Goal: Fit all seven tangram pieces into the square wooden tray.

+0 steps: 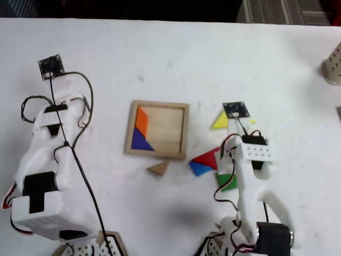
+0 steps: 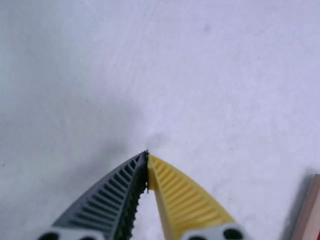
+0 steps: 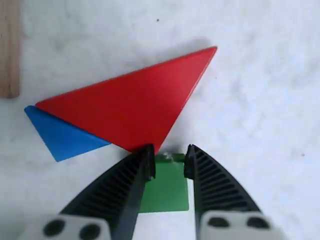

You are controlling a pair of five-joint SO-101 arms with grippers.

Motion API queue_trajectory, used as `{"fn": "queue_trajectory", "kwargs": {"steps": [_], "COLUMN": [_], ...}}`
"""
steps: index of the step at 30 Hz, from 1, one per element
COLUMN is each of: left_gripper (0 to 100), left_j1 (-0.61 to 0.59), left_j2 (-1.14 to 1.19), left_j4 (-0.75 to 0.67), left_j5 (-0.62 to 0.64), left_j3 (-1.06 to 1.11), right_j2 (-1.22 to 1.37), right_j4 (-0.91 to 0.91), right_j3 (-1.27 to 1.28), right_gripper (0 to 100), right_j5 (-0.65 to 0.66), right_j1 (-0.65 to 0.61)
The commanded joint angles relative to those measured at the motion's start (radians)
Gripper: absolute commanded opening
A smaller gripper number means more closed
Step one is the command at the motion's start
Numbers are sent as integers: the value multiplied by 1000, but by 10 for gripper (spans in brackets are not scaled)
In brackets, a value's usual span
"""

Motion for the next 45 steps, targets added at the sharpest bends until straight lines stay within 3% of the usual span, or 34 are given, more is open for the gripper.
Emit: {"fn": "queue_trajectory", "kwargs": {"steps": [1, 4, 7, 10, 13, 16, 24, 27, 45], "left_gripper": [24, 24, 32, 103, 159, 152, 142, 142, 142], "left_j1": [13, 13, 13, 13, 13, 15, 15, 15, 15], "left_j2": [-7, -7, -7, -7, -8, -8, -8, -8, -7], "left_j4": [3, 3, 3, 9, 9, 9, 9, 9, 11], "left_j5": [11, 11, 11, -28, -37, -37, -38, -38, -43], "left_j3": [-38, -40, -43, -40, -37, -35, -35, -35, -34], "right_j2": [-56, -101, -162, -229, -298, -332, -334, -334, -343], "right_j4": [-8, -12, -8, -7, -5, -5, -12, -13, -62], "right_j3": [-5, 35, 101, 157, 192, 230, 252, 269, 285], "right_gripper": [102, 109, 180, 247, 227, 183, 207, 238, 256], "right_j5": [55, 60, 60, 60, 60, 52, 81, 175, 180], "right_j1": [2, -12, -64, -134, -183, -217, -87, -97, -117]}}
